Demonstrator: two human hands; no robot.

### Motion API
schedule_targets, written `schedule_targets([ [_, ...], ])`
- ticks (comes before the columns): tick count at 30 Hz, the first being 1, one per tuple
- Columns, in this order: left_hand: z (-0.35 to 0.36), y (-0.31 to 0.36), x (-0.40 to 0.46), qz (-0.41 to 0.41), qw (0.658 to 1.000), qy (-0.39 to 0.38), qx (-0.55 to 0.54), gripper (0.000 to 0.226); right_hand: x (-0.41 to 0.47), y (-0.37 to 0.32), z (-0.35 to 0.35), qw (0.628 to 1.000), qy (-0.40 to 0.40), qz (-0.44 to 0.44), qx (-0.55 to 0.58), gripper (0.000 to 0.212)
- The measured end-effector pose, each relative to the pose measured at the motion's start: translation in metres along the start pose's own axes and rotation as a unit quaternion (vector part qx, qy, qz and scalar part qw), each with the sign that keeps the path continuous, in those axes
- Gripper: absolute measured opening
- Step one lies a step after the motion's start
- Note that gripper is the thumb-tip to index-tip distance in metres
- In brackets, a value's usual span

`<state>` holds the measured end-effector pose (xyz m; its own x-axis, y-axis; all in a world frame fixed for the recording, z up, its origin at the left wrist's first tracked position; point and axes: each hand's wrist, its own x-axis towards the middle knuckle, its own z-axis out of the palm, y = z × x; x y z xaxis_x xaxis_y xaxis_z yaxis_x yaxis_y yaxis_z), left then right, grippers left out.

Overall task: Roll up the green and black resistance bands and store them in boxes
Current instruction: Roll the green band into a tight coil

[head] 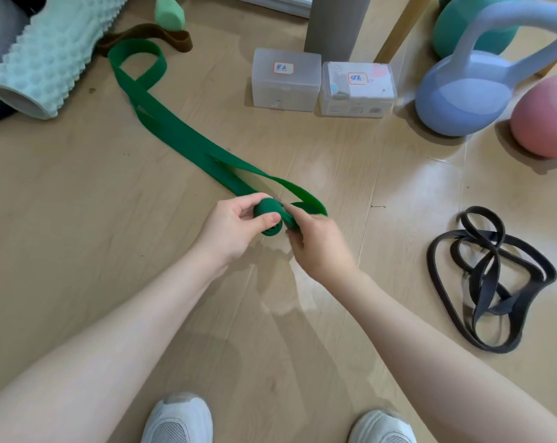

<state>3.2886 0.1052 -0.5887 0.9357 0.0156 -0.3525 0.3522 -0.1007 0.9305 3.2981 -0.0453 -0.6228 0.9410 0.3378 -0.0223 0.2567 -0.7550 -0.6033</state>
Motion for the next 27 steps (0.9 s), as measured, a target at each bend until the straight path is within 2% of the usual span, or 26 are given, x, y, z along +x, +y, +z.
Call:
schedule_targets([
  [1, -0.001, -0.002, 0.000, 0.001, 1.000, 0.003, -0.005, 0.027, -0.003, -0.004, 0.000, 0.988, -0.081, 0.064, 0.115, 0.052],
  [2, -0.004, -0.005, 0.000, -0.002, 1.000, 0.003, -0.009, 0.026, -0.005, -0.007, 0.000, 0.951, -0.150, 0.120, 0.244, 0.058],
  [4, -0.009, -0.008, -0.001, -0.010, 1.000, -0.009, -0.016, 0.026, -0.006, -0.010, -0.005, 0.854, -0.188, 0.189, 0.448, 0.051],
  [5, -0.011, -0.010, -0.002, -0.013, 0.999, -0.022, -0.022, 0.028, -0.006, -0.011, -0.008, 0.821, -0.186, 0.201, 0.502, 0.046],
  [6, -0.012, -0.010, -0.003, -0.014, 0.999, -0.031, -0.032, 0.030, -0.006, -0.012, -0.011, 0.805, -0.182, 0.199, 0.528, 0.043],
  [11, -0.012, -0.015, -0.011, -0.022, 0.994, -0.007, -0.109, 0.026, 0.002, -0.017, -0.012, 0.854, -0.139, 0.179, 0.469, 0.036],
  [17, -0.006, -0.019, -0.006, -0.071, 0.983, 0.023, -0.170, 0.030, 0.004, -0.017, -0.008, 0.877, -0.108, 0.203, 0.421, 0.034],
  [20, -0.005, -0.021, -0.007, -0.088, 0.973, 0.007, -0.213, 0.036, 0.001, -0.017, -0.007, 0.856, -0.108, 0.211, 0.459, 0.029],
  [23, 0.001, -0.019, -0.011, -0.098, 0.954, -0.001, -0.282, 0.021, 0.002, -0.018, -0.008, 0.845, -0.111, 0.214, 0.477, 0.025],
  [25, 0.000, -0.018, -0.011, -0.108, 0.958, -0.004, -0.265, 0.018, 0.005, -0.017, -0.013, 0.861, -0.119, 0.200, 0.453, 0.023],
  [27, -0.007, -0.015, -0.009, -0.110, 0.978, -0.030, -0.173, 0.019, 0.007, -0.014, -0.021, 0.885, -0.132, 0.172, 0.411, 0.024],
])
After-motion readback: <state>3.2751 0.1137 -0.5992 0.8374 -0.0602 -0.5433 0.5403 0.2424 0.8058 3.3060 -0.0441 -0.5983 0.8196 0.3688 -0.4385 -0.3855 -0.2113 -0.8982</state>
